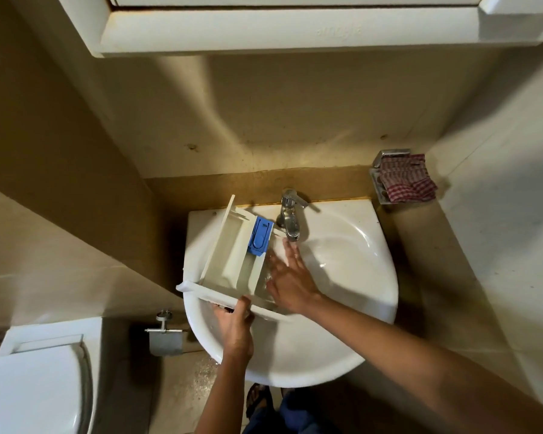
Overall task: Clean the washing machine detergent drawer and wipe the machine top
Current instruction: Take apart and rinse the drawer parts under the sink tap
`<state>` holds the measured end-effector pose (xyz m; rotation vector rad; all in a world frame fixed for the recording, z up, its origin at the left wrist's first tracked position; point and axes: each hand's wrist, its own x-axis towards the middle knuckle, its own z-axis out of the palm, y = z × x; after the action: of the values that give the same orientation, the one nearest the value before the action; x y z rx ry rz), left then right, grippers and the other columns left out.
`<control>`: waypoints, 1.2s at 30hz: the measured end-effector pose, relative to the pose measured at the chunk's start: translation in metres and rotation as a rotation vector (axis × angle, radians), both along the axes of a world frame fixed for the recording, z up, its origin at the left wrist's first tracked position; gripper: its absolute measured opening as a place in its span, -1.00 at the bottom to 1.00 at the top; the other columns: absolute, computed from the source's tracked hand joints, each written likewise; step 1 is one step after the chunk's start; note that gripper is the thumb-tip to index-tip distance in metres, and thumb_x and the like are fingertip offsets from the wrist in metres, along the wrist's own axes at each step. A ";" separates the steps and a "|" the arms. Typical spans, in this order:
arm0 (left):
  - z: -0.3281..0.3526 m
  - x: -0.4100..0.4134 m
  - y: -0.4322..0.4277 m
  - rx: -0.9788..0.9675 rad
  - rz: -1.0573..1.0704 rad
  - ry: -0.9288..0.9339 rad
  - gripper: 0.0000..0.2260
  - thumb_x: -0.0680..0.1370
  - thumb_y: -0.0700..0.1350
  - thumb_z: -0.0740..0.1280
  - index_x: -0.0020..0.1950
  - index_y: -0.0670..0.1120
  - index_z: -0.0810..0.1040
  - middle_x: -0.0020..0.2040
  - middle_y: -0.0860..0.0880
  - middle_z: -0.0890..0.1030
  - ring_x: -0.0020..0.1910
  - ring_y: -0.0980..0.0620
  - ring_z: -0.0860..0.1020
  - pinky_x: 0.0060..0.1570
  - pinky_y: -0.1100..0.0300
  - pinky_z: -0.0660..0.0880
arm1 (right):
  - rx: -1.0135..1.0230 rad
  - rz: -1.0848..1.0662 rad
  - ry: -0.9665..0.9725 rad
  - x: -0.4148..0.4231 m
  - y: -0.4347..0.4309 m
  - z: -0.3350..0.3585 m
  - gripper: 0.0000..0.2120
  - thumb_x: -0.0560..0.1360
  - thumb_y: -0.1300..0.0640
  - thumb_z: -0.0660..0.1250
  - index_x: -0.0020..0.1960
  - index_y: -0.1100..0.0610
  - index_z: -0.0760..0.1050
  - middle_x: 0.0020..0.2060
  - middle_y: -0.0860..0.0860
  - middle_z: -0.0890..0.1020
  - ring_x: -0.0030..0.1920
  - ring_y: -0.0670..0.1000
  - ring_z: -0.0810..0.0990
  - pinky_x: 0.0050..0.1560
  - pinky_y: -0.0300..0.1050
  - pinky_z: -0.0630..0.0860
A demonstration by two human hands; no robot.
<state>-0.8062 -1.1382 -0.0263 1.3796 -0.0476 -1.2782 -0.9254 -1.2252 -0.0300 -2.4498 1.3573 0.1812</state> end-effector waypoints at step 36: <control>-0.003 0.027 -0.002 0.045 -0.287 -0.066 -0.31 0.24 0.14 0.45 0.30 -0.12 0.45 0.13 -0.17 0.61 0.12 -0.14 0.56 -0.05 -0.15 0.58 | -0.401 0.976 0.176 0.015 -0.051 0.029 -0.48 0.60 -0.07 -0.05 0.54 0.03 0.11 0.53 -0.04 0.14 0.54 0.03 0.07 0.49 0.02 -0.28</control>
<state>-0.7793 -1.1403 -0.0289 1.4914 -0.2724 -1.4772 -0.9105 -1.2759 -0.0015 -3.2997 0.1209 0.3786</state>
